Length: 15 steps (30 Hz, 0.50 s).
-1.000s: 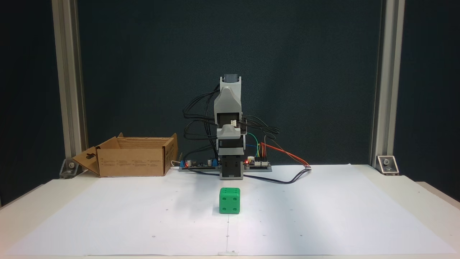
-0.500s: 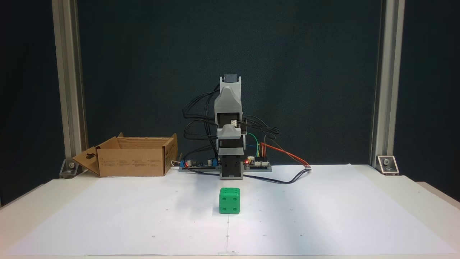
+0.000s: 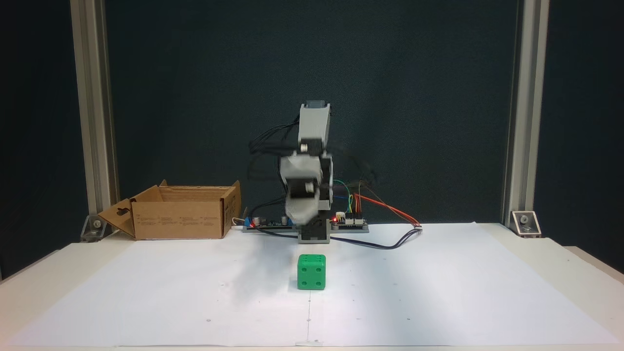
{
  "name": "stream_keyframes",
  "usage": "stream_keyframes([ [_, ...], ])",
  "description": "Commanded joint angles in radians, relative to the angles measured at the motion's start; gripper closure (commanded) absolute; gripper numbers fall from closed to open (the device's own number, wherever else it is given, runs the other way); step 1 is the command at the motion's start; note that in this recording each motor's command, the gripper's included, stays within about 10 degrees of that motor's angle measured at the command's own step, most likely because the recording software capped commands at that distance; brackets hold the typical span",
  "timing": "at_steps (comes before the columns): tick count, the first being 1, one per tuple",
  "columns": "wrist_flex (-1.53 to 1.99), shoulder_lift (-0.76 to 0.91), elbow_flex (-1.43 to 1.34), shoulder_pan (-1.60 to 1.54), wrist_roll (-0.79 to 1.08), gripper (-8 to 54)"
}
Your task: Grasp a green dice and put it in the bin.
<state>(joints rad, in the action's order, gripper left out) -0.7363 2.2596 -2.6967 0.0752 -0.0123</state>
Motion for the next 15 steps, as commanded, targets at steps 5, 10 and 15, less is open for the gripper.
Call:
stream_keyframes([
  [5, 0.432, 0.106, 0.305, -0.026, 0.038, 2.1],
  [10, 0.77, 0.094, 0.545, -0.066, -0.046, 2.7],
  [15, 1.096, -0.037, 0.778, -0.106, -0.069, 2.7],
])
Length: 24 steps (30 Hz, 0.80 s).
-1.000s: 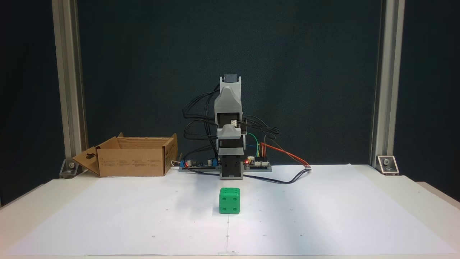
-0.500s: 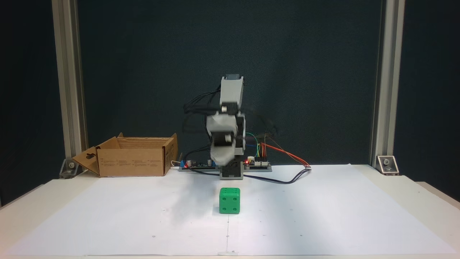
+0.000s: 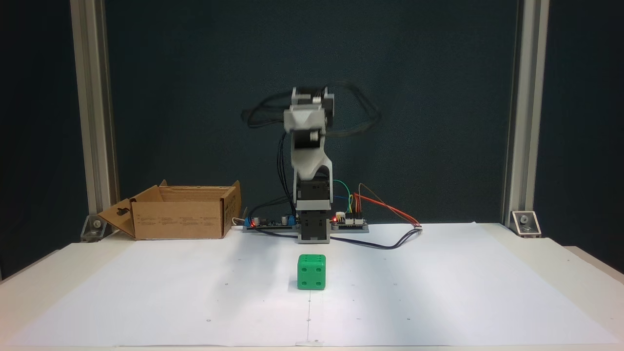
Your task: Grasp a green dice and put it in the bin.
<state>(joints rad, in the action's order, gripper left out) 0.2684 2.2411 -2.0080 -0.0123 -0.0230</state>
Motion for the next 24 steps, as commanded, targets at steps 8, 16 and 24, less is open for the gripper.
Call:
stream_keyframes([
  [8, 0.606, -0.357, 0.348, -0.048, -0.075, 2.7],
  [16, 0.864, -0.529, 0.449, -0.02, -0.075, 2.6],
  [24, 0.772, -0.563, 0.433, -0.006, -0.08, 2.5],
])
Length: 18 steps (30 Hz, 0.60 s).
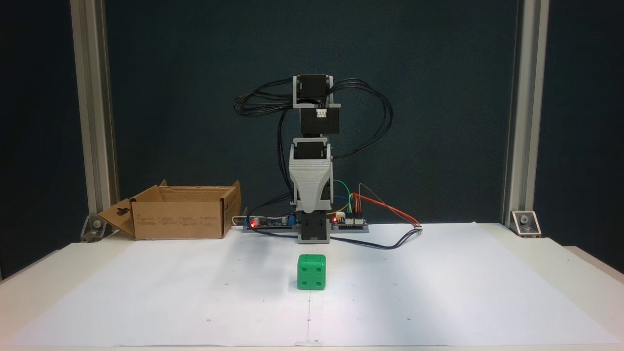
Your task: Grasp a green dice and put it in the bin.
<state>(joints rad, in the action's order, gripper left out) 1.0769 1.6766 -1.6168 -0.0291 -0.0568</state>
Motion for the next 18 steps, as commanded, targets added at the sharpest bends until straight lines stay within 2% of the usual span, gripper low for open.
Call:
stream_keyframes([
  [1, -0.061, 0.002, 0.029, 0.012, -0.048, 2.4],
  [18, -0.276, -0.063, -0.124, 0.005, -0.049, 2.4],
])
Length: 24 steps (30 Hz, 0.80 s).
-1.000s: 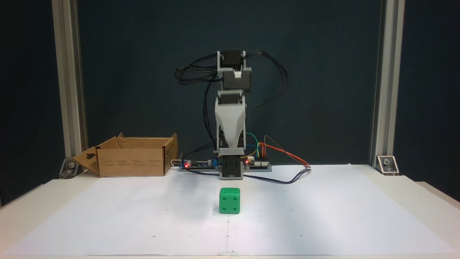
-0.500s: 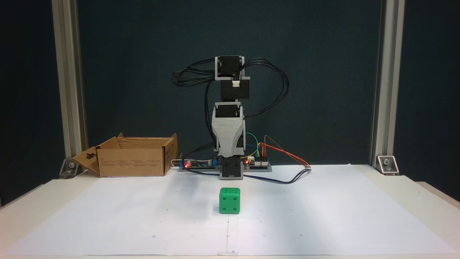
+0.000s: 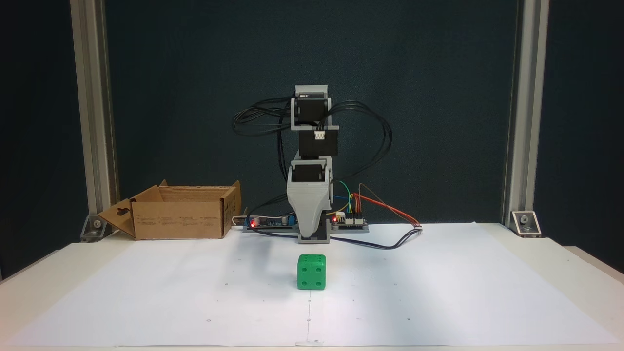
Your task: Grasp a green dice and put it in the bin.
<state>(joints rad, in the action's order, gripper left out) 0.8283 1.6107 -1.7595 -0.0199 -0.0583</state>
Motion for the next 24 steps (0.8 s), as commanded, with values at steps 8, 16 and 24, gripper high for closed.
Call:
stream_keyframes([
  [8, -0.032, -0.02, -0.023, -0.028, -0.048, 2.3],
  [16, -0.051, -0.032, -0.043, -0.031, -0.052, 2.3],
  [24, -0.077, -0.067, -0.048, -0.032, -0.058, 2.2],
])
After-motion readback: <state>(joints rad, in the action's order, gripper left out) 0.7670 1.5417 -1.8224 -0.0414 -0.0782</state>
